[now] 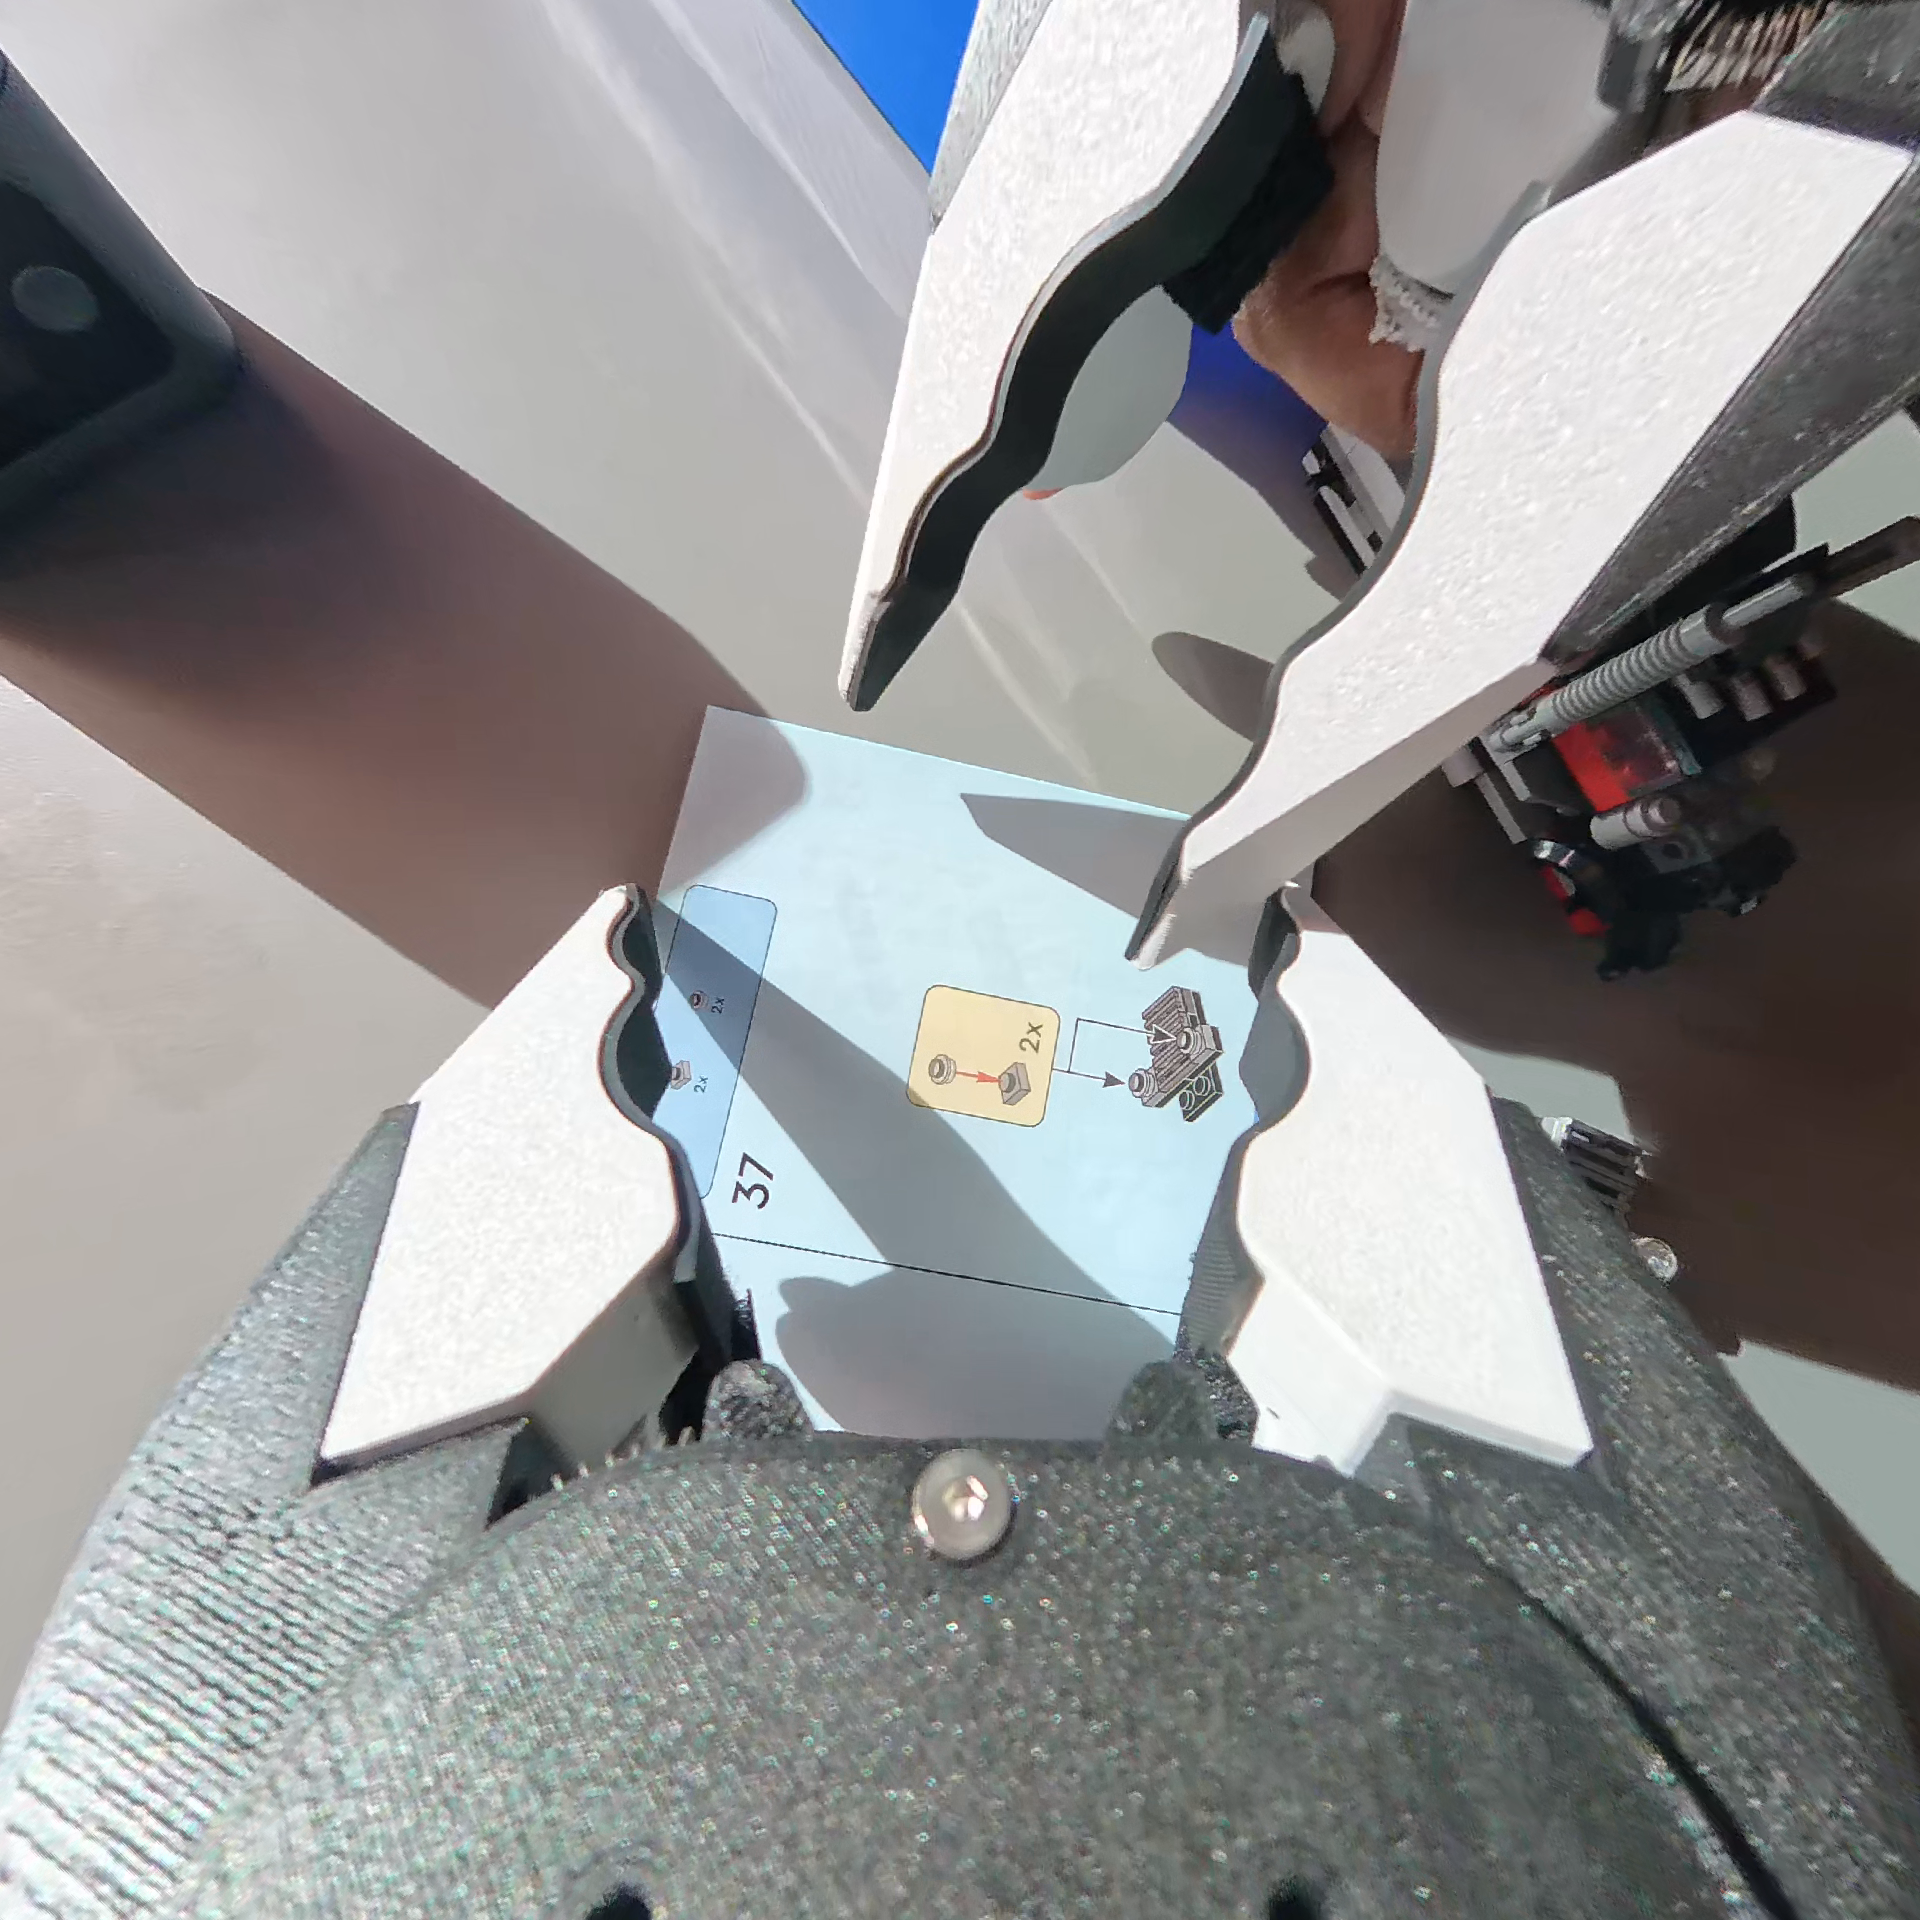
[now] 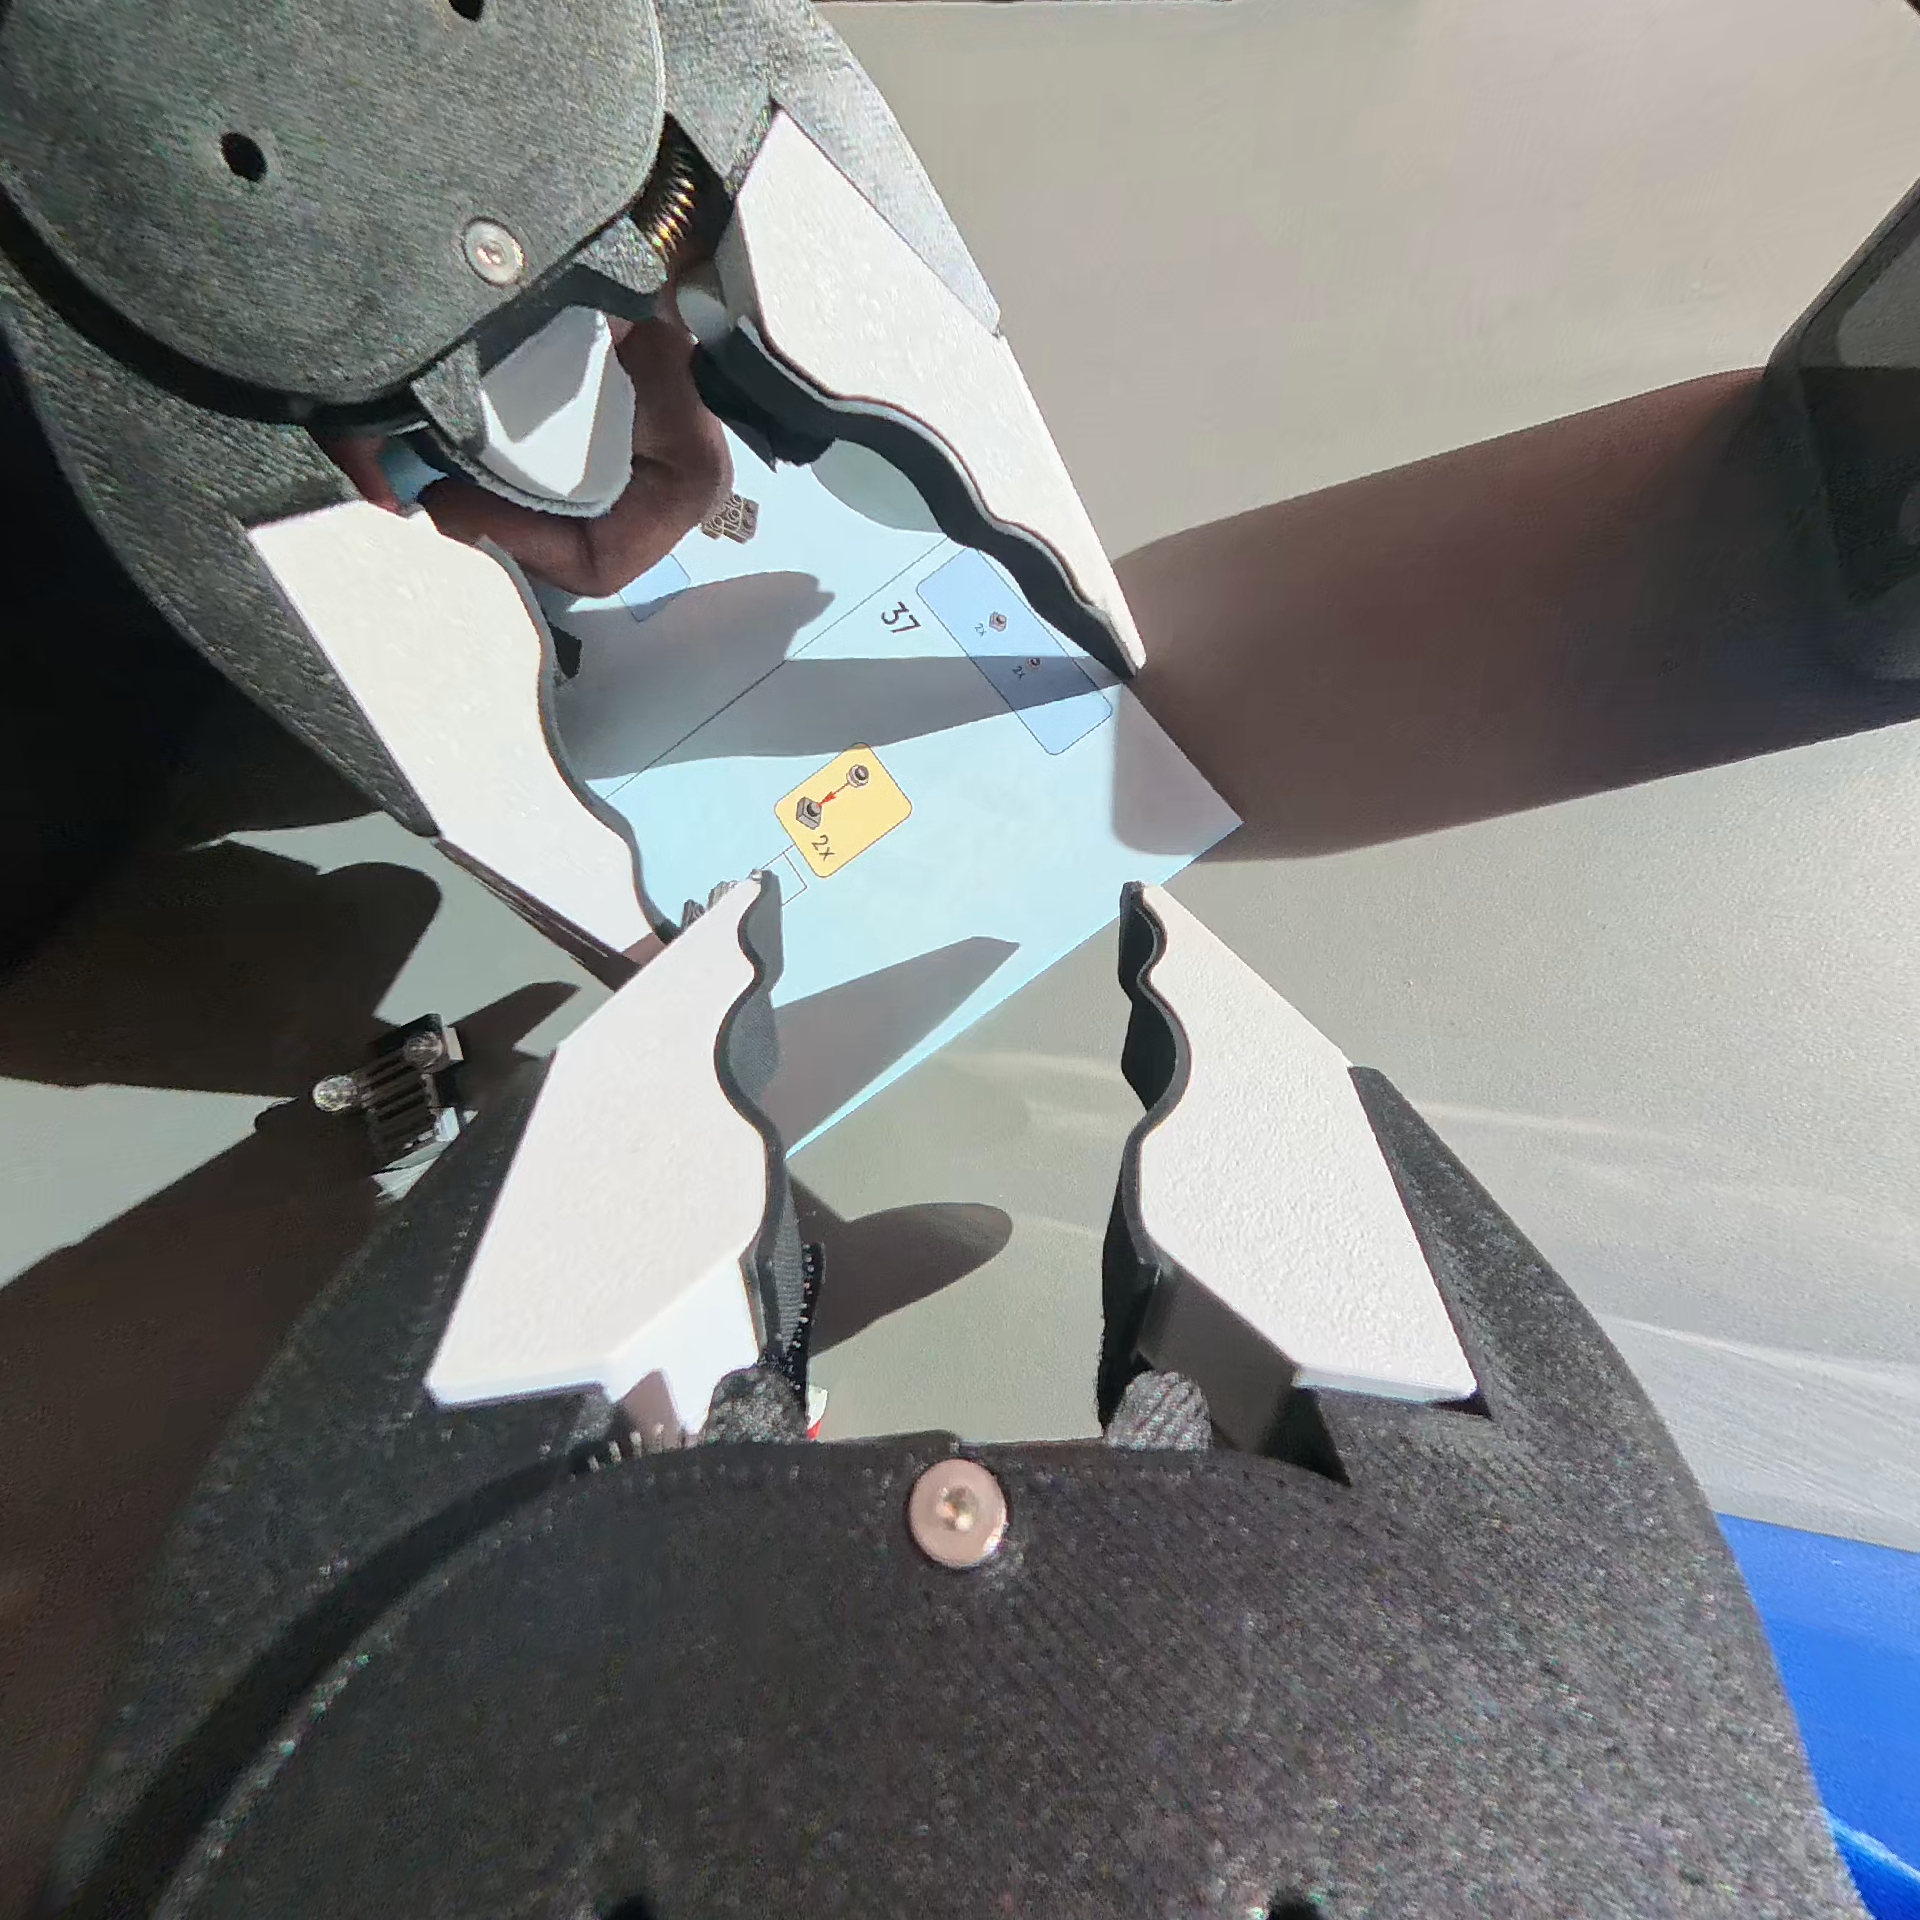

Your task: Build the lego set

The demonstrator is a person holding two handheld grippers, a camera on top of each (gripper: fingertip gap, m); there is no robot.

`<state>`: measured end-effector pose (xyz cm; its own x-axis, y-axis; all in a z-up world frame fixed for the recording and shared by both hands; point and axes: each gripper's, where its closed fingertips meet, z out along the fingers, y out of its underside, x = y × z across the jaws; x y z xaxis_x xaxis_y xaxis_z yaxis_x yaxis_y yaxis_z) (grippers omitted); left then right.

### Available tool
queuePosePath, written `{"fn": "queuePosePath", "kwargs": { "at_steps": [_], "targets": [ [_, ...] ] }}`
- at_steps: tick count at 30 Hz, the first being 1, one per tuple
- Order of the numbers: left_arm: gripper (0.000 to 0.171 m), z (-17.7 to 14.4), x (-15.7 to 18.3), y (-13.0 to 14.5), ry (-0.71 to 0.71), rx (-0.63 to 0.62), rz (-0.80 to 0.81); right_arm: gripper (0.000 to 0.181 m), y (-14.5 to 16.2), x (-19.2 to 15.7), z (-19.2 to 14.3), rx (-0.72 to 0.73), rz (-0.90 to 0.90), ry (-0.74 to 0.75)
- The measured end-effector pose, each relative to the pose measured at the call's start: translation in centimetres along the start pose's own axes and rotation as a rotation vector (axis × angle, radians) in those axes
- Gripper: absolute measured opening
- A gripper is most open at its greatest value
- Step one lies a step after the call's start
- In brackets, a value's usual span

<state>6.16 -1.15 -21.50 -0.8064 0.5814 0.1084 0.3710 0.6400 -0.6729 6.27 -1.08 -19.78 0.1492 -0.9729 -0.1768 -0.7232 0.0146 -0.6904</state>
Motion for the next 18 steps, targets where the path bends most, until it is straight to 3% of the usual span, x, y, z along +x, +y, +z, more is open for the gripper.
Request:
{"fn": "queuePosePath", "kwargs": {
  "at_steps": [18],
  "targets": [
    [0.108, -1.1, 0.3, -0.3, 0.018, 0.034, 0.003, 0.066, 0.3, -0.4, 0.4, -0.019, -0.008, -0.022]
  ]
}}
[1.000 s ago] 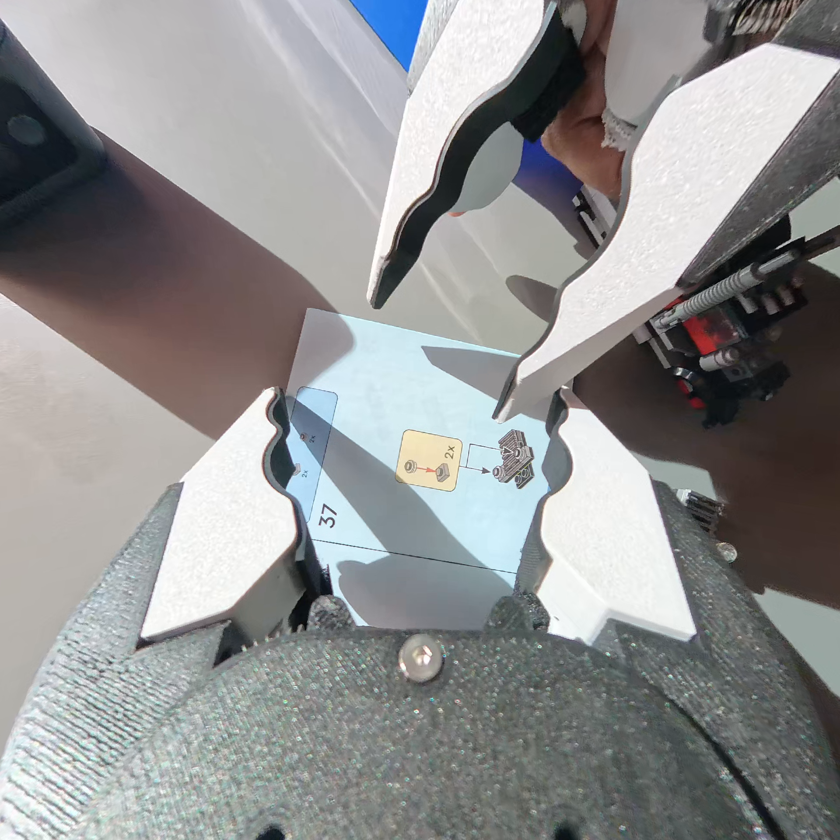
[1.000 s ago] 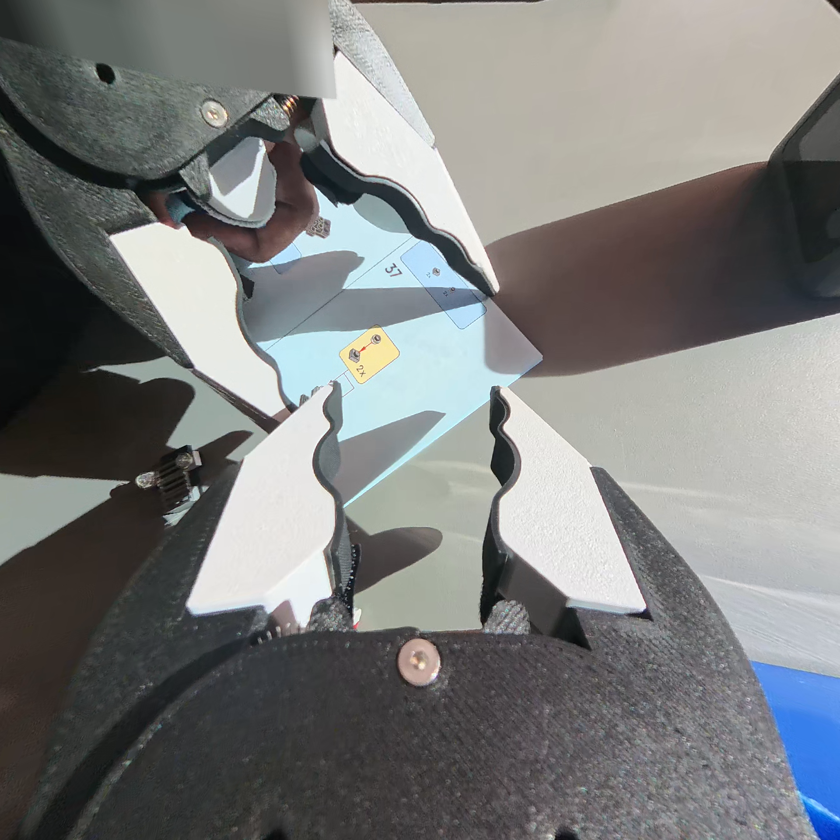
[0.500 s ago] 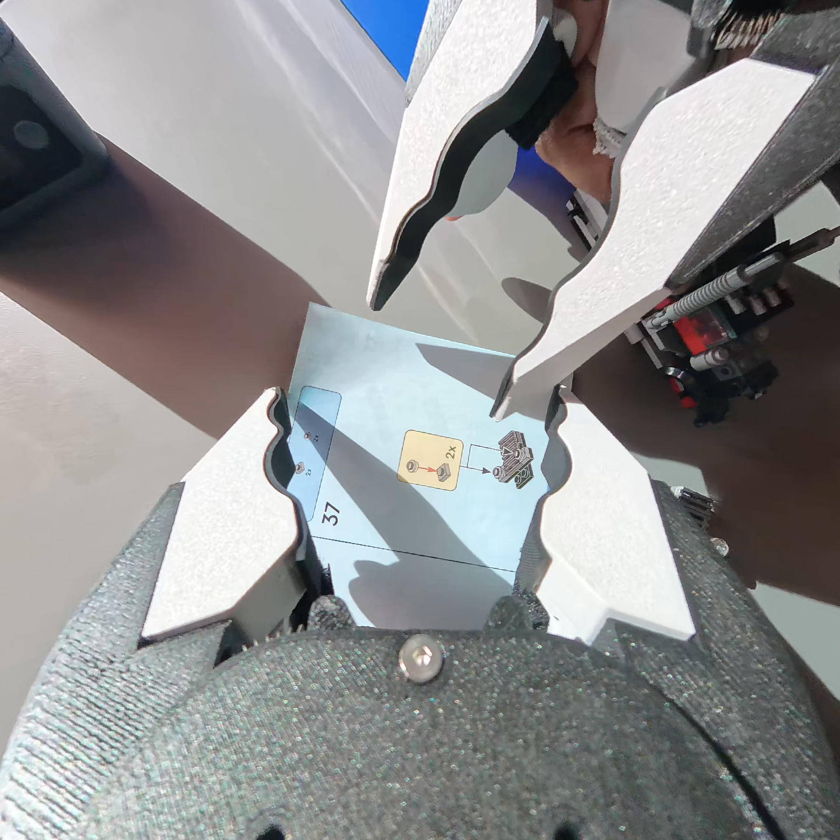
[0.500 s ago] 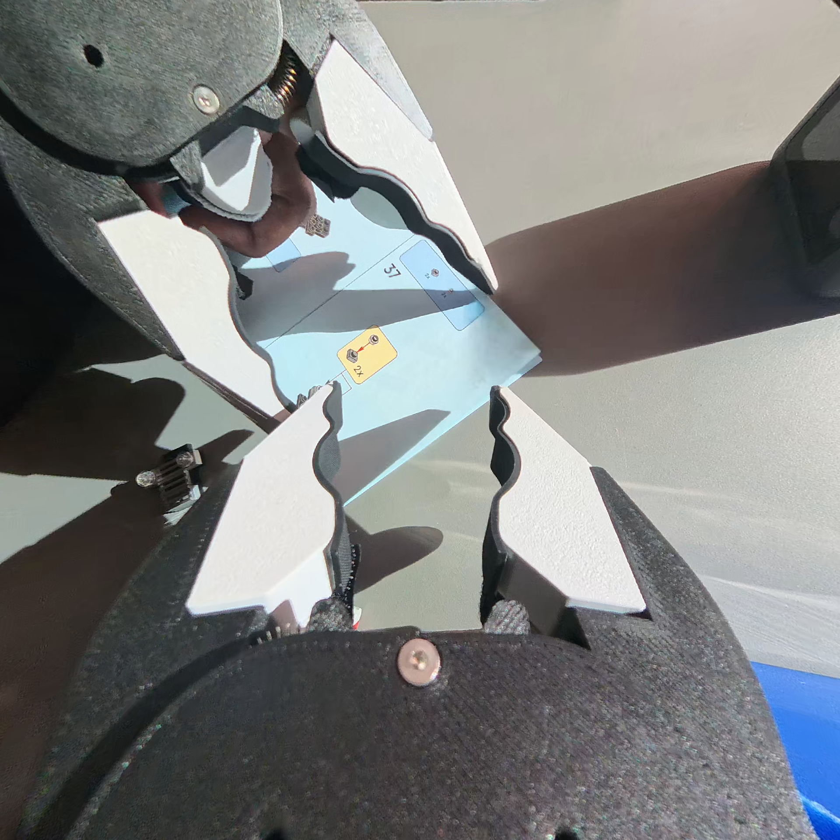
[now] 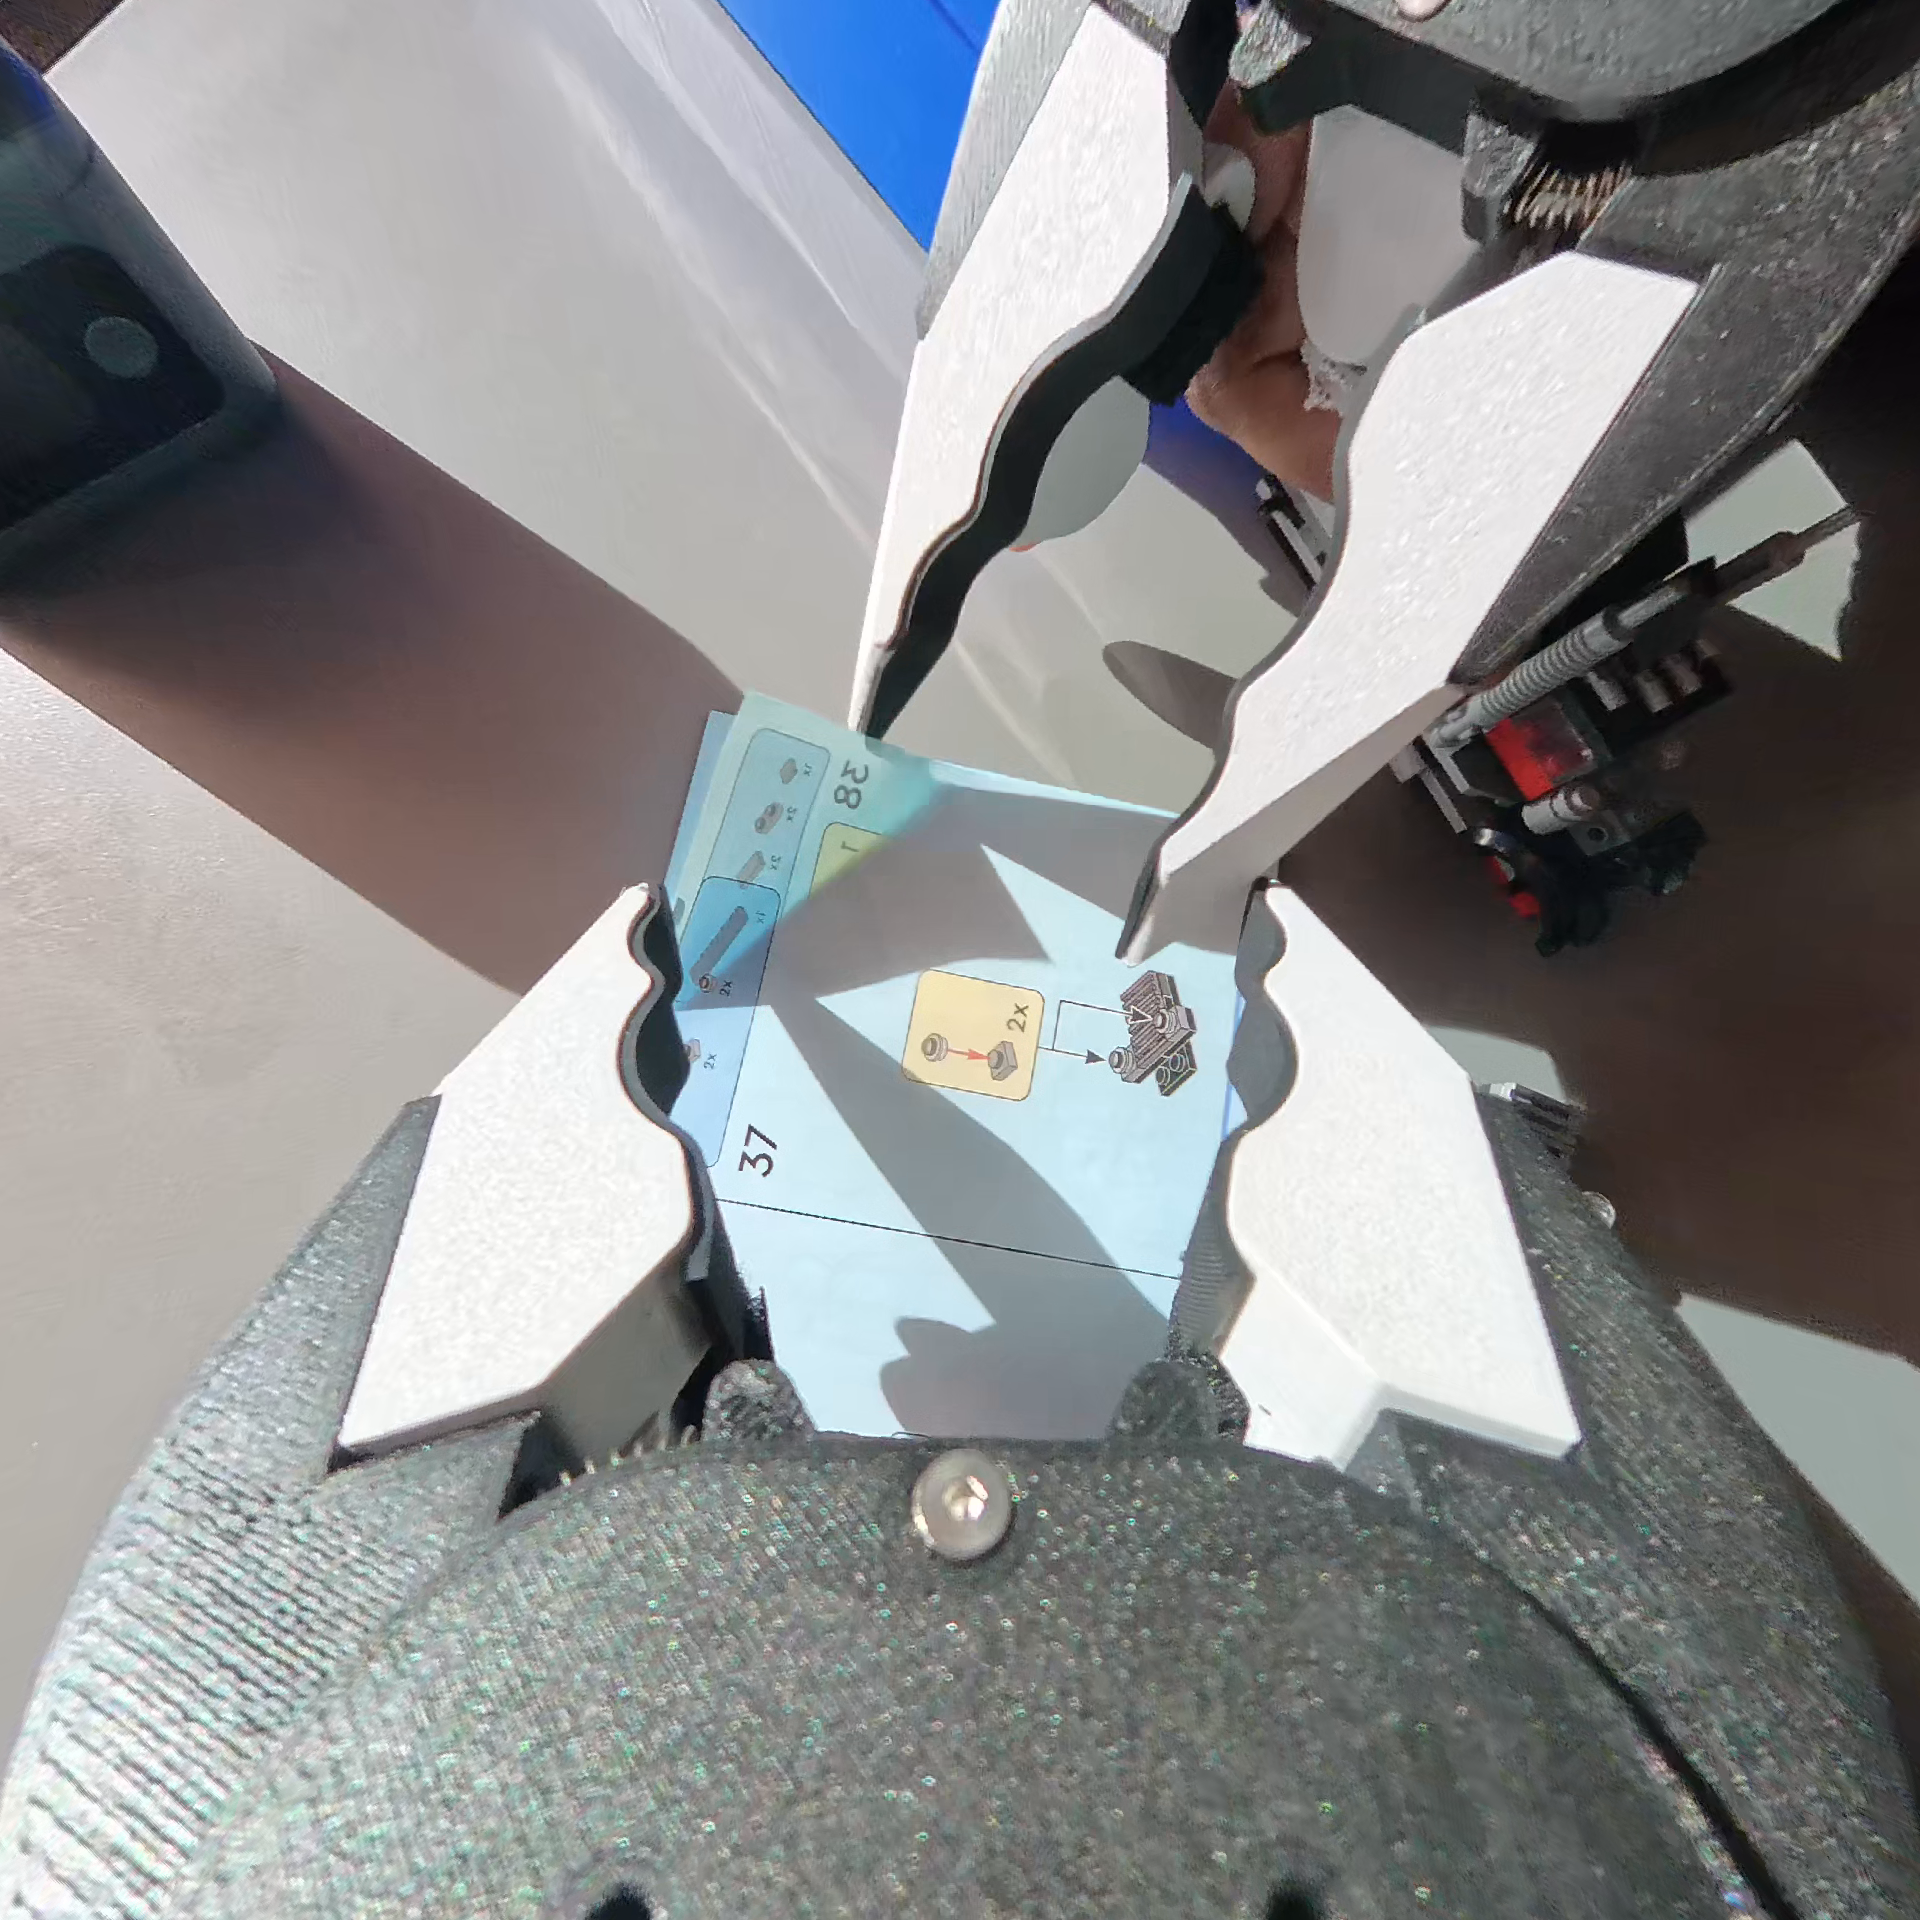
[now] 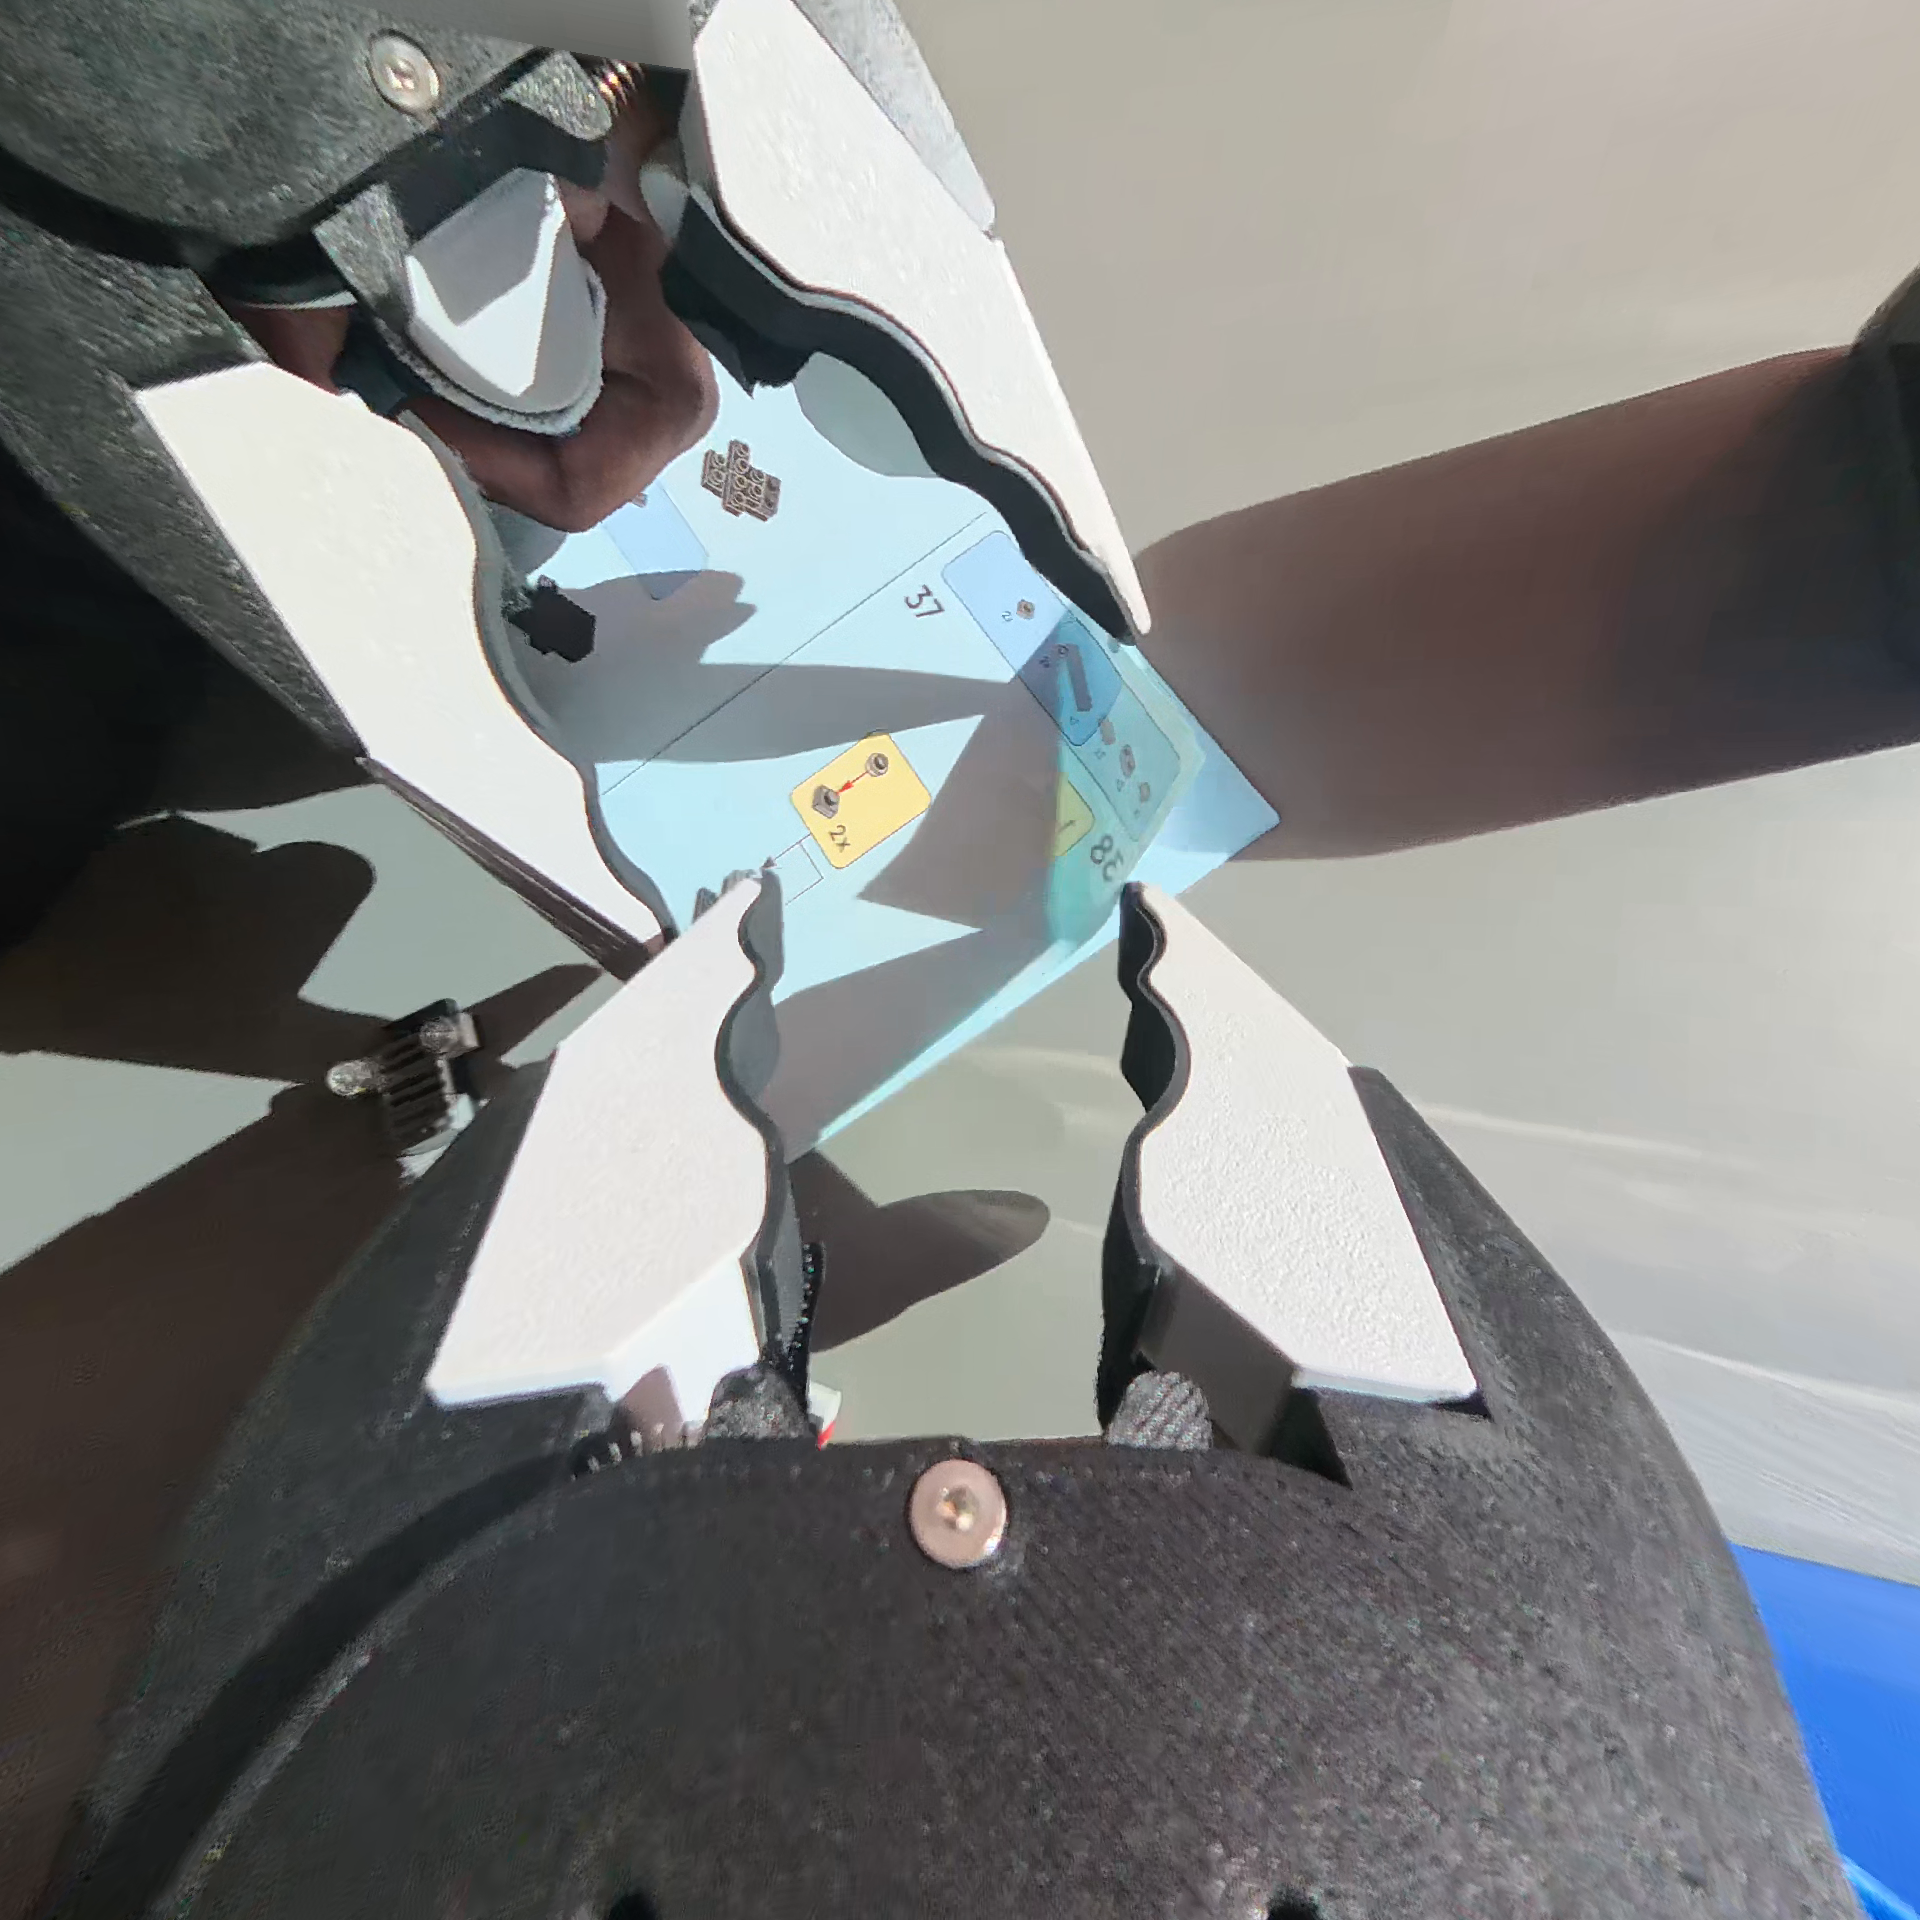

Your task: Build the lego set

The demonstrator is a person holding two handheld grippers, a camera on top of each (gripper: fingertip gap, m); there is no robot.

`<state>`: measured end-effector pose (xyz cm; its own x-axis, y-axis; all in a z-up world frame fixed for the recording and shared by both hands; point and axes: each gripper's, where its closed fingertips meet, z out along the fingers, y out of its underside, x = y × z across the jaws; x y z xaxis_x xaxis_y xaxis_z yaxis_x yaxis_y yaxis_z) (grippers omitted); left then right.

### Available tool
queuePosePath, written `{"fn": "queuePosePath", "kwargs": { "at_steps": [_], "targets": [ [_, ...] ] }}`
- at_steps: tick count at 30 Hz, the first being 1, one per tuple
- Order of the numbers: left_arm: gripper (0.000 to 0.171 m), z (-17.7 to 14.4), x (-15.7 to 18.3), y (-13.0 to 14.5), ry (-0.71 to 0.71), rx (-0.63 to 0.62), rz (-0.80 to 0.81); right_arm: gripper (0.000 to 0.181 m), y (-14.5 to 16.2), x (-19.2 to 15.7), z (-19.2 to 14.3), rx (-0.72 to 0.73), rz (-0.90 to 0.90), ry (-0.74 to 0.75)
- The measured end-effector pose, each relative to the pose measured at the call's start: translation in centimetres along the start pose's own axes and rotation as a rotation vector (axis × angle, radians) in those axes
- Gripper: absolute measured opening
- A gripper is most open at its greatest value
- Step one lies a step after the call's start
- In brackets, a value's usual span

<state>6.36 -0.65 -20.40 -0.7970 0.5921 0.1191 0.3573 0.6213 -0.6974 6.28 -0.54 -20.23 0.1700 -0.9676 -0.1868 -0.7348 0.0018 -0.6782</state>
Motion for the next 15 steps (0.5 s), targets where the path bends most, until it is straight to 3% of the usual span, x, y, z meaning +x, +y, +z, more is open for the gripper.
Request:
{"fn": "queuePosePath", "kwargs": {
  "at_steps": [15],
  "targets": [
    [0.109, -0.87, -0.25, -0.35, -0.022, 0.026, 0.013, 0.058, -0.52, -0.81, -0.31, 0.024, 0.018, -0.079]
  ]
}}
